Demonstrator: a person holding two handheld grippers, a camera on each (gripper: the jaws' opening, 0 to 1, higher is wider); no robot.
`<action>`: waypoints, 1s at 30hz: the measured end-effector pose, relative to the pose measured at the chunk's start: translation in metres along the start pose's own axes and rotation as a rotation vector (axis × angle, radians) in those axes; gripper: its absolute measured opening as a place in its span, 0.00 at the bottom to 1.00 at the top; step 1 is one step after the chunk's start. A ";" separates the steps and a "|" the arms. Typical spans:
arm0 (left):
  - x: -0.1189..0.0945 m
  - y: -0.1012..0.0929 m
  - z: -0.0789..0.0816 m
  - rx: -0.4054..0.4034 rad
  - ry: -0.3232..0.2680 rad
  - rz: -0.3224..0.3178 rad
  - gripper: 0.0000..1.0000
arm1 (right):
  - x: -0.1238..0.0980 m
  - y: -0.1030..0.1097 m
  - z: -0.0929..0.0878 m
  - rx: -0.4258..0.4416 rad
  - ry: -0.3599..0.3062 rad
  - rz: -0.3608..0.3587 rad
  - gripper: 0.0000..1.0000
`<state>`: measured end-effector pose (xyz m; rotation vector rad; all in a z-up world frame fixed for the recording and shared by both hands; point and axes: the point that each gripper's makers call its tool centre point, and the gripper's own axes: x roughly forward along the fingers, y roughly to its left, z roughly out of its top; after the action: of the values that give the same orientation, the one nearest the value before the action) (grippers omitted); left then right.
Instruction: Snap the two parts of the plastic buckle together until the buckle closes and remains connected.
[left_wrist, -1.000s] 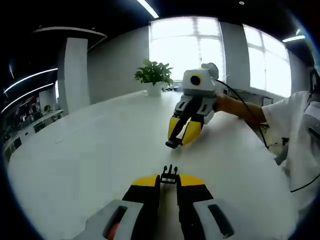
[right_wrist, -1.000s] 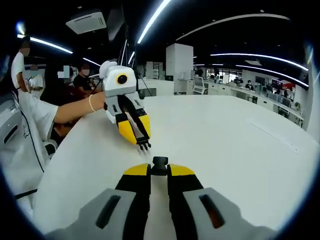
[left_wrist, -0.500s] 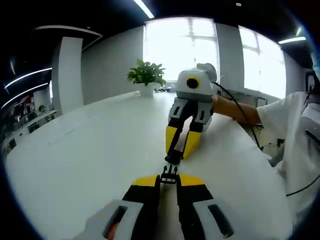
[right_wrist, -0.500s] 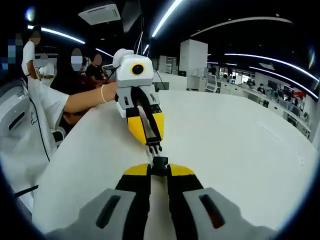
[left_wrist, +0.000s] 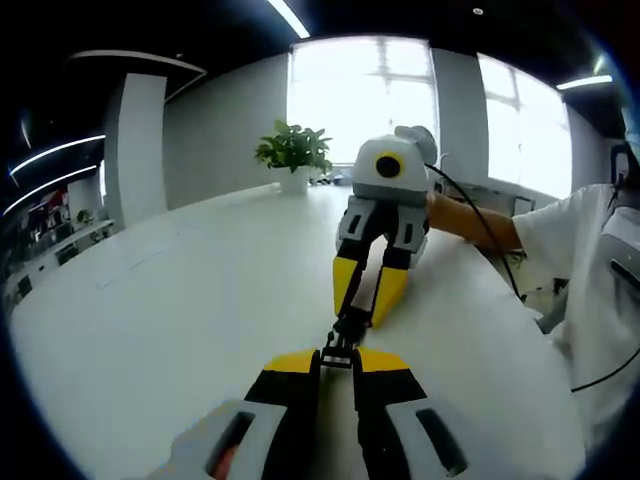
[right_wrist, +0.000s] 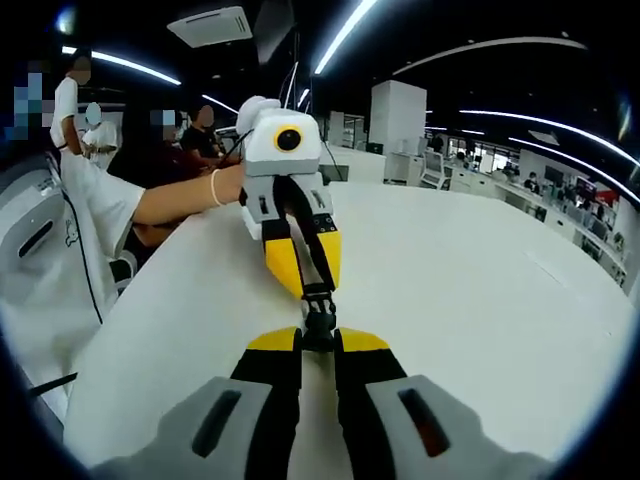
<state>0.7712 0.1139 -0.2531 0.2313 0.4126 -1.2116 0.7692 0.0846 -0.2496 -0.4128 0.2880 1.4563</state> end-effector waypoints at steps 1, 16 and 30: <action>0.000 0.000 -0.001 -0.001 0.000 -0.001 0.12 | 0.001 0.001 0.000 -0.002 0.001 0.002 0.12; -0.001 -0.004 -0.005 0.025 0.021 -0.026 0.12 | 0.004 0.002 -0.001 -0.036 0.026 0.037 0.12; 0.000 -0.007 -0.006 0.044 0.020 -0.067 0.12 | 0.005 0.008 -0.001 -0.045 0.006 0.115 0.12</action>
<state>0.7634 0.1141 -0.2583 0.2696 0.4142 -1.2864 0.7621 0.0893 -0.2534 -0.4433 0.2874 1.5765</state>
